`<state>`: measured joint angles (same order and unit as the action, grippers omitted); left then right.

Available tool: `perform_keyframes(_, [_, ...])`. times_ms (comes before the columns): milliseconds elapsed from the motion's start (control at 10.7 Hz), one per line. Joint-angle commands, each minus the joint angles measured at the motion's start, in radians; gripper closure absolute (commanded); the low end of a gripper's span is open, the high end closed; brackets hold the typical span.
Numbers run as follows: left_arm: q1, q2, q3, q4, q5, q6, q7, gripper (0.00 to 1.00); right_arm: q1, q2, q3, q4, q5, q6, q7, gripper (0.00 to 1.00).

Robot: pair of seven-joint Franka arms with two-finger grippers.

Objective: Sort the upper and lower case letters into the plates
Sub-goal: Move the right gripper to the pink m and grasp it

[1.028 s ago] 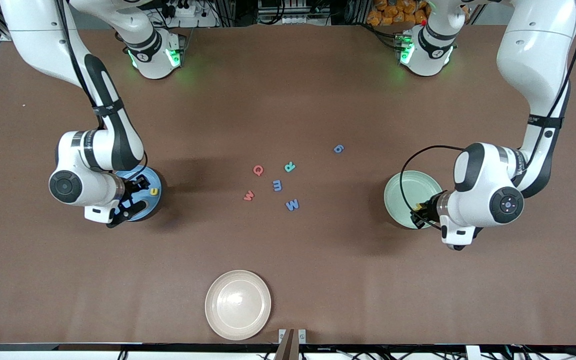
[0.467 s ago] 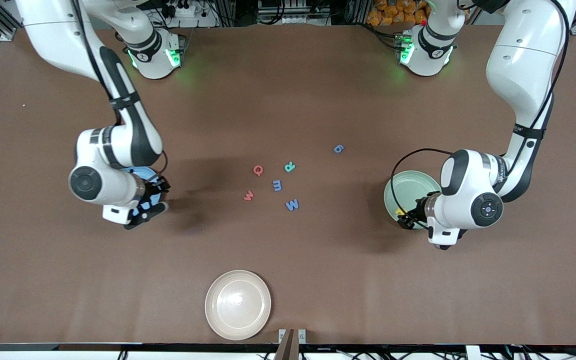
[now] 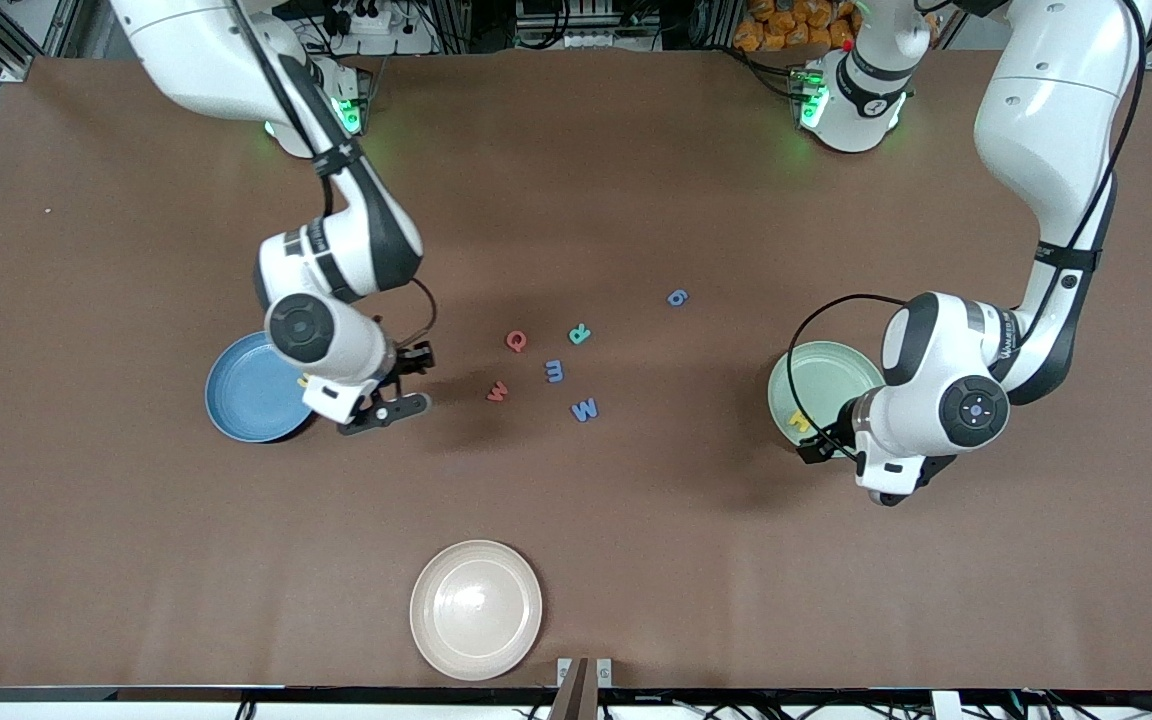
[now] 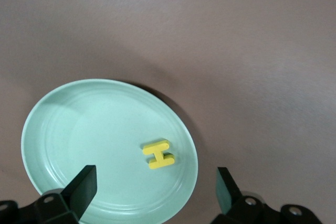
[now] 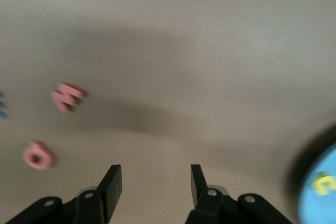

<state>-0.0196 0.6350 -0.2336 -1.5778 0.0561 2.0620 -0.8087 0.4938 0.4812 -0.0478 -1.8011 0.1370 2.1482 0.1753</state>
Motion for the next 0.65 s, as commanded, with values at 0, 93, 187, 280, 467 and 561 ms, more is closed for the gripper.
perform_keyframes(0, [0.001, -0.067, 0.005, -0.014, 0.022, -0.022, 0.066, 0.0, 0.058, 0.054, 0.008, 0.037, 0.053, 0.067, 0.238, 0.39])
perform_keyframes(93, [-0.002, -0.074, 0.005, -0.013, 0.025, -0.029, 0.069, 0.0, 0.089, 0.08, 0.008, 0.055, 0.052, 0.09, 0.351, 0.42])
perform_keyframes(187, [-0.003, -0.077, 0.0, -0.013, 0.025, -0.037, 0.054, 0.0, 0.118, 0.121, 0.006, 0.106, 0.05, 0.09, 0.471, 0.43])
perform_keyframes(280, [-0.005, -0.086, -0.003, -0.013, 0.027, -0.052, 0.048, 0.0, 0.135, 0.152, 0.006, 0.15, 0.049, 0.09, 0.571, 0.45])
perform_keyframes(467, [-0.006, -0.09, -0.009, -0.013, 0.028, -0.066, 0.048, 0.0, 0.143, 0.169, 0.006, 0.174, 0.046, 0.09, 0.657, 0.51])
perform_keyframes(561, [-0.022, -0.093, -0.009, -0.013, 0.028, -0.075, 0.048, 0.0, 0.143, 0.171, 0.006, 0.171, 0.047, 0.091, 0.691, 0.57])
